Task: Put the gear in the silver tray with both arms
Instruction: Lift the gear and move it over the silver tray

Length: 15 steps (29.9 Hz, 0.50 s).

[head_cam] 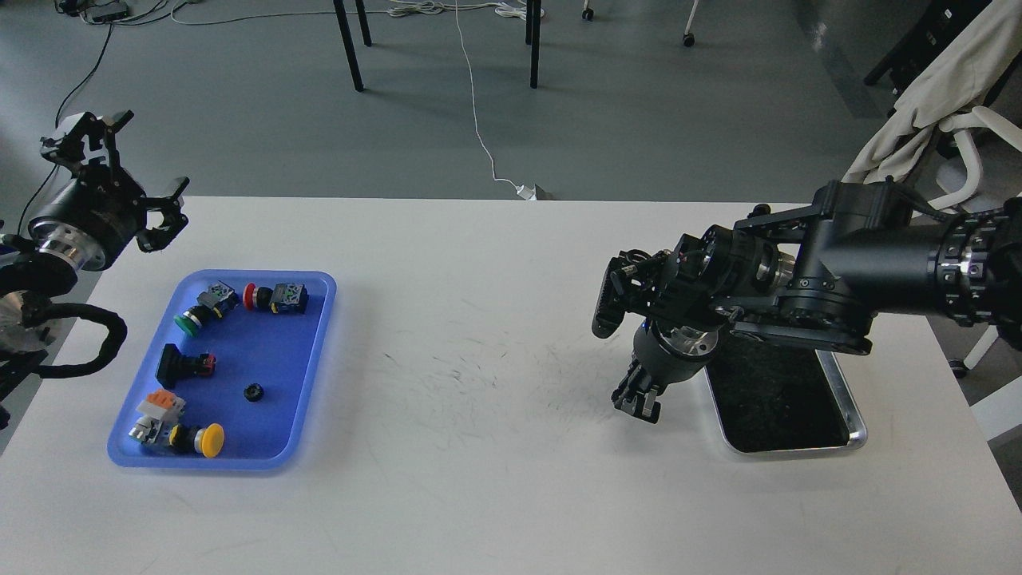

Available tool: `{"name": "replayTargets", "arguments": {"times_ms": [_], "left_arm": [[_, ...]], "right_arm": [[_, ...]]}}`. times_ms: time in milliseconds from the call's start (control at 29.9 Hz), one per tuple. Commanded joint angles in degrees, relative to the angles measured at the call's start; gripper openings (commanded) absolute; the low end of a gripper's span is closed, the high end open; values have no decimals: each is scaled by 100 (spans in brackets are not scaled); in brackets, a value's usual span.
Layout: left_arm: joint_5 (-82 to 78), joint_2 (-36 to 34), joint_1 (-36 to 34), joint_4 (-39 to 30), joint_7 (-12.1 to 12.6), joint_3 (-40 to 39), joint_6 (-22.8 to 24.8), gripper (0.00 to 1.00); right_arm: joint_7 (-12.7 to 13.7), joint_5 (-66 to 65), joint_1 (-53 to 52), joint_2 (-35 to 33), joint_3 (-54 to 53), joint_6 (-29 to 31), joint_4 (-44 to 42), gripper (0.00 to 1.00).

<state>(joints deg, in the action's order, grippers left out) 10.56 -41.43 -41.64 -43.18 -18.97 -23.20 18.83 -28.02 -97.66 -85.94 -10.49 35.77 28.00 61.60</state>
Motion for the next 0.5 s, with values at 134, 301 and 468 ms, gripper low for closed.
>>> {"name": "replayTargets", "arguments": {"times_ms": [134,301,468], "left_arm": [[-10,30,7,11,16,53,-2,98],[-10,30,-2,11,16,62,7,98],[-10,21,-2,11,25,62,103,98]], "right_arm": [[2,54,-555,-778,0,0,264,8],[2,36,-757,-1490,0,0,449,8],[2,1,-722,-2070,9,0,440,8]]}}
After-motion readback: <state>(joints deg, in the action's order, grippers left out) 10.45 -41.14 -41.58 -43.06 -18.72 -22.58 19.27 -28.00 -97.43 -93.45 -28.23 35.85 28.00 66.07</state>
